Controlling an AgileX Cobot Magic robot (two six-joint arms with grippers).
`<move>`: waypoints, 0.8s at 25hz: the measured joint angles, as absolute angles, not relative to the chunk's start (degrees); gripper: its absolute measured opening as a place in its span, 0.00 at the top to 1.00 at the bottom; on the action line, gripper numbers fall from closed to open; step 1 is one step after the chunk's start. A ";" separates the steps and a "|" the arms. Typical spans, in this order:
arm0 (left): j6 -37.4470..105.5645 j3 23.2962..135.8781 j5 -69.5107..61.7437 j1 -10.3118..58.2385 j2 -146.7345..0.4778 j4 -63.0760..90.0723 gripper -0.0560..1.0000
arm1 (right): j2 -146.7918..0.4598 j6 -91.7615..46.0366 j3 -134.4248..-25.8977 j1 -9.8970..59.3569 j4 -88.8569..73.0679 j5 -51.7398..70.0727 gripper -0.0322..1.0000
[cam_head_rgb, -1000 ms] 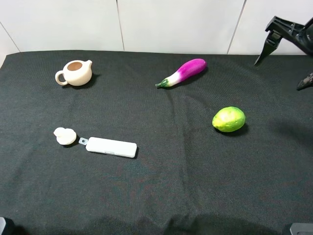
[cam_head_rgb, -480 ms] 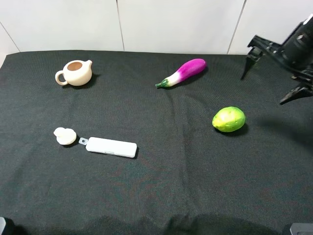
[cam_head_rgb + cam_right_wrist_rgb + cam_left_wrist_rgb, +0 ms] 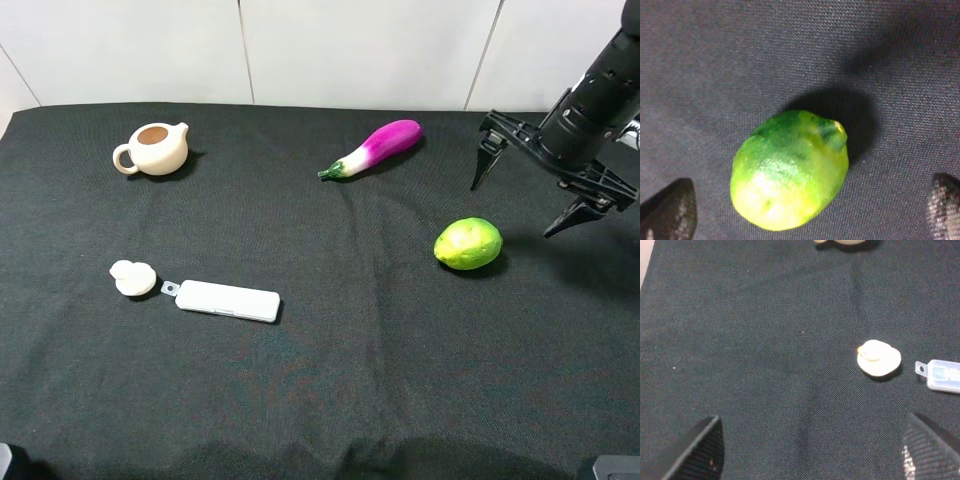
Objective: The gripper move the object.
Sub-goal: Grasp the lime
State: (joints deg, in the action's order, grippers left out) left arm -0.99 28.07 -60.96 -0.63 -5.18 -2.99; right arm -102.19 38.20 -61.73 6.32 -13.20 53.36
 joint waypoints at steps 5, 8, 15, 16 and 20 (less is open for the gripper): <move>-0.99 28.07 -60.96 -0.63 -5.18 -2.99 0.23 | -104.60 38.21 -61.73 6.32 -13.93 52.32 0.30; -0.99 28.07 -60.96 -0.63 -5.18 -2.99 0.23 | -105.81 38.21 -61.73 6.32 -14.12 52.32 0.30; -0.99 28.07 -60.96 -0.63 -5.18 -2.99 0.23 | -107.65 38.67 -61.73 8.34 -13.38 50.33 0.30; -0.99 28.07 -60.96 -0.63 -5.18 -2.99 0.23 | -107.90 38.81 -61.73 8.49 -13.51 49.67 0.30; -0.99 28.07 -60.96 -0.63 -5.18 -2.99 0.23 | -109.58 38.81 -61.73 8.54 -14.02 49.01 0.30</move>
